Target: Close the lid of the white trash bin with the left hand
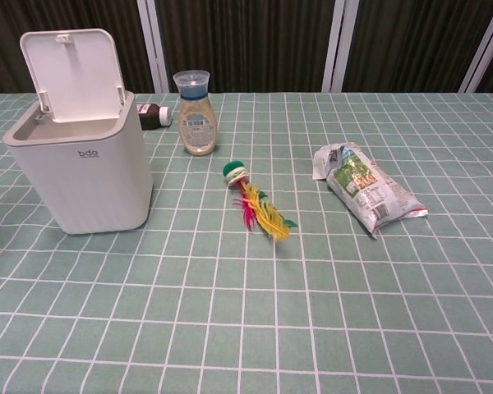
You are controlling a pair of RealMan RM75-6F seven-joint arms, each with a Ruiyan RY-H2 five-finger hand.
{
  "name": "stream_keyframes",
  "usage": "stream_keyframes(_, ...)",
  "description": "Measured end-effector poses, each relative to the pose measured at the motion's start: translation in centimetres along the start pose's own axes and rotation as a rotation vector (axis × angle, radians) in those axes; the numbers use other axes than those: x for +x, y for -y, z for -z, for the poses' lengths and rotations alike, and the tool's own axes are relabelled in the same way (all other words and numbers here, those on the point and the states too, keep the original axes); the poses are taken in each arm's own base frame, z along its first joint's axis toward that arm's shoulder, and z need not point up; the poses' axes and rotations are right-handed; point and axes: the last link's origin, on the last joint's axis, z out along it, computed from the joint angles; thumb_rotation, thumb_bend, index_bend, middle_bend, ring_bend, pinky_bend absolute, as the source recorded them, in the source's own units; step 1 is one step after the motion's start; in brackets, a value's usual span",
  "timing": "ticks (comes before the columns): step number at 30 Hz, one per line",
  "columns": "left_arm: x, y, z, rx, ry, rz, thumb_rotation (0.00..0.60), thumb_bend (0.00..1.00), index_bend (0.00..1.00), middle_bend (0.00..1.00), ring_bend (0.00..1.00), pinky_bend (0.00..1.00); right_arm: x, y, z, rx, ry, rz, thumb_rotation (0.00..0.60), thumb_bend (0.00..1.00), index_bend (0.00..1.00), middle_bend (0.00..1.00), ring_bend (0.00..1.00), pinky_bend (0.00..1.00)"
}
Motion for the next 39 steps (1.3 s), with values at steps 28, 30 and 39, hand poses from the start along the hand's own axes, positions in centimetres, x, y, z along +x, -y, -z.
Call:
stream_keyframes(28,-2.0,-6.1,-5.9,0.076,0.438,-0.019,0.6,0.77,0.3,1.0,1.0,1.0,0.7,-0.4,-0.2,-0.019,-0.025,-0.016,0.6,0.21,0.0,0.0,0.0,0.0)
stream_keyframes(30,-2.0,-6.0,-5.1,0.062,0.448,-0.047,0.6,0.77,0.3,1.0,1.0,1.0,0.8,-0.4,-0.2,-0.018,-0.029,-0.023,0.6,0.21,0.0,0.0,0.0,0.0)
stream_keyframes(39,-3.1,-4.0,-0.1,0.01,0.559,-0.144,0.6,0.77,0.27,1.0,1.0,1.0,0.5,-0.1,0.0,-0.012,-0.022,-0.024,0.6,0.21,0.0,0.0,0.0,0.0)
